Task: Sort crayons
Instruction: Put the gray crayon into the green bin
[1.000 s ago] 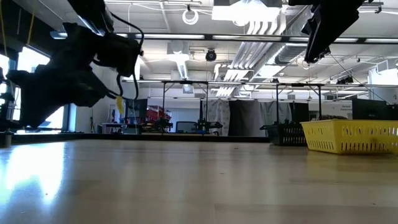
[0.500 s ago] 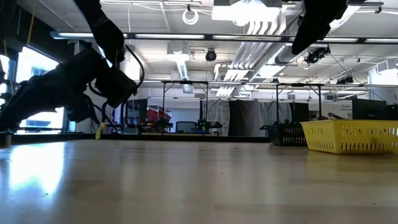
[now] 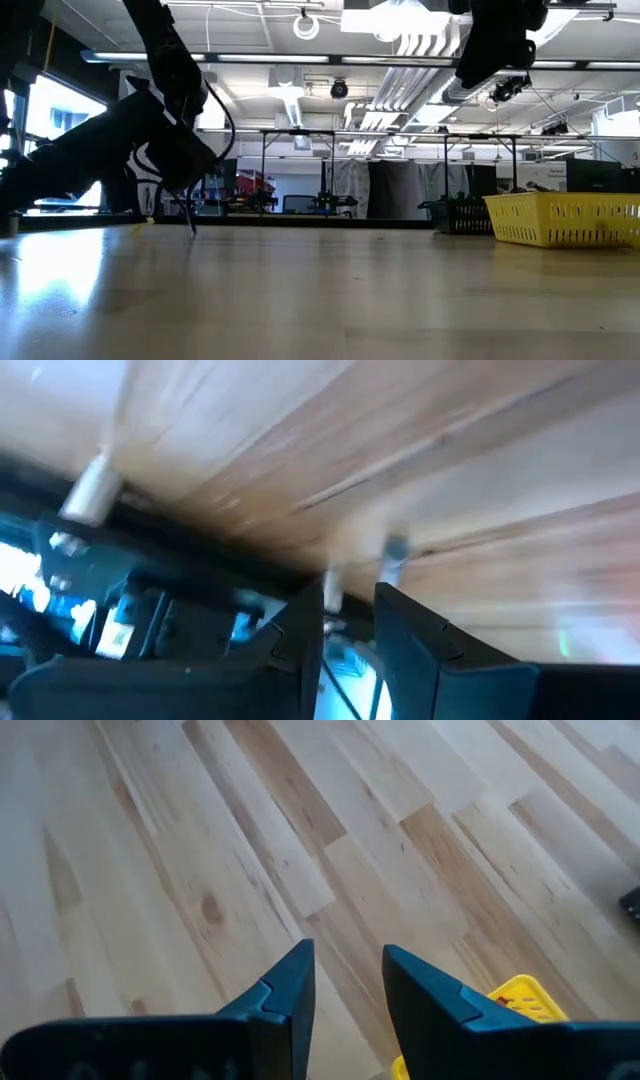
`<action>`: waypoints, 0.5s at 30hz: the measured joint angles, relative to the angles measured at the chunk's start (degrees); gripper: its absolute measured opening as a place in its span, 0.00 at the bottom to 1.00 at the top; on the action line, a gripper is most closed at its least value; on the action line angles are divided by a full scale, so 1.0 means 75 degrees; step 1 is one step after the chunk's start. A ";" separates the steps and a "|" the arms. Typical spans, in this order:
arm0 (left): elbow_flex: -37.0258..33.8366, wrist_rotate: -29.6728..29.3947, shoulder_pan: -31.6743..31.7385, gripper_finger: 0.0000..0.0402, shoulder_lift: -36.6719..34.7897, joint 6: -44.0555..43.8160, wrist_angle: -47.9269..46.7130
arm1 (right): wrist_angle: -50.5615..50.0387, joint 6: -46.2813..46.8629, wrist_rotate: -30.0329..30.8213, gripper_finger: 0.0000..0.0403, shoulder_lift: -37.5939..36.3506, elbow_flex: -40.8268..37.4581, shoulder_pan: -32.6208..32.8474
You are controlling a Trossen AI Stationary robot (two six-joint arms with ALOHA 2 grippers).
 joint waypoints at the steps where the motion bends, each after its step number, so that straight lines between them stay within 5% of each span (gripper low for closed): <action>1: -0.0015 0.0008 -0.0106 0.20 -0.0044 -0.0025 0.0104 | -0.0001 0.0065 0.0000 0.26 0.0000 0.0000 0.0000; 15: -0.0963 0.0759 -0.0787 0.20 -0.0120 -0.0380 0.1306 | -0.0004 0.0183 0.0000 0.26 0.0000 0.0000 0.0000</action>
